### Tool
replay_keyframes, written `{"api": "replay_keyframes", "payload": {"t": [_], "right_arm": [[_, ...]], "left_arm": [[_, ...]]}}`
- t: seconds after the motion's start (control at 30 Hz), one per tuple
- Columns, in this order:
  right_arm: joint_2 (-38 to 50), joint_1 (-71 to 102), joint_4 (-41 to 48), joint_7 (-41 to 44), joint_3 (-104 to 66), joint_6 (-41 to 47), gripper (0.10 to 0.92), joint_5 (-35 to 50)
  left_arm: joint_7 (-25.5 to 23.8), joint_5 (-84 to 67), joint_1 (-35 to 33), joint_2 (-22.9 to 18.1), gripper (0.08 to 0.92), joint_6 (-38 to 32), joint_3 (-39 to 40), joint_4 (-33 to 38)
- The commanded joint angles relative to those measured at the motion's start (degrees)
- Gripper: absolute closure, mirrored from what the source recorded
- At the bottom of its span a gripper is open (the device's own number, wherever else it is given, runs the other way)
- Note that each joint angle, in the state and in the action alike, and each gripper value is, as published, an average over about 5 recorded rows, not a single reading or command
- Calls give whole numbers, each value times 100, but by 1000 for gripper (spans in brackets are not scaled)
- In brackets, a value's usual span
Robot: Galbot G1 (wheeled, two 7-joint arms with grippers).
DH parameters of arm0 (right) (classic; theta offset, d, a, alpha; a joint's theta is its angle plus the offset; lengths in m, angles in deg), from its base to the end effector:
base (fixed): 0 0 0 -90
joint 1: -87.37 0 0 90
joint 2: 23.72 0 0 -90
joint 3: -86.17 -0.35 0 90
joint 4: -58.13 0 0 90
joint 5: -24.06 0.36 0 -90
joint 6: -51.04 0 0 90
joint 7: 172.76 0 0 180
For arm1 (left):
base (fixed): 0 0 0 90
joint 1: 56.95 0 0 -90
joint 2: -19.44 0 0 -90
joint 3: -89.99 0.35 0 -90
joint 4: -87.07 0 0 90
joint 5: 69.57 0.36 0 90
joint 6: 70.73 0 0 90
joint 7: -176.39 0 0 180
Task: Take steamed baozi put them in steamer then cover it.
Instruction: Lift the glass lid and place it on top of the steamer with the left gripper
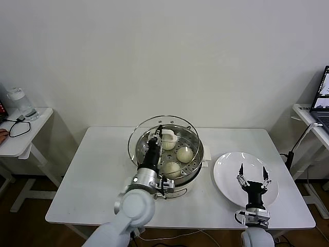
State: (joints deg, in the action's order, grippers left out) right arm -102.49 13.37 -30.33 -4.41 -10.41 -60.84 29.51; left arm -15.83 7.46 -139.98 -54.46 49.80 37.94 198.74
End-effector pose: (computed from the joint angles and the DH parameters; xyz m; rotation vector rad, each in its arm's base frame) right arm 0.2486 -0.1105 -0.4299 0.4267 3.0004 -0.1852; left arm 0.2941 -0.1375 -0.2316 0.1485 2.1655 1.9906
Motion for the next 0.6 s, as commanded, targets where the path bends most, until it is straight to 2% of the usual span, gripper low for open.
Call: {"api": "replay_keyframes", "payload": {"t": [0.03,0.6], "right_arm": [[-4,-39,25,7,26,23,203,-8],[-7,-68,46,18,38,21,203,-22]], "left_arm": [[-432,594,235,-193,813,151,446,-392],[-437,763,372,-302,813,67,478,-691]]}}
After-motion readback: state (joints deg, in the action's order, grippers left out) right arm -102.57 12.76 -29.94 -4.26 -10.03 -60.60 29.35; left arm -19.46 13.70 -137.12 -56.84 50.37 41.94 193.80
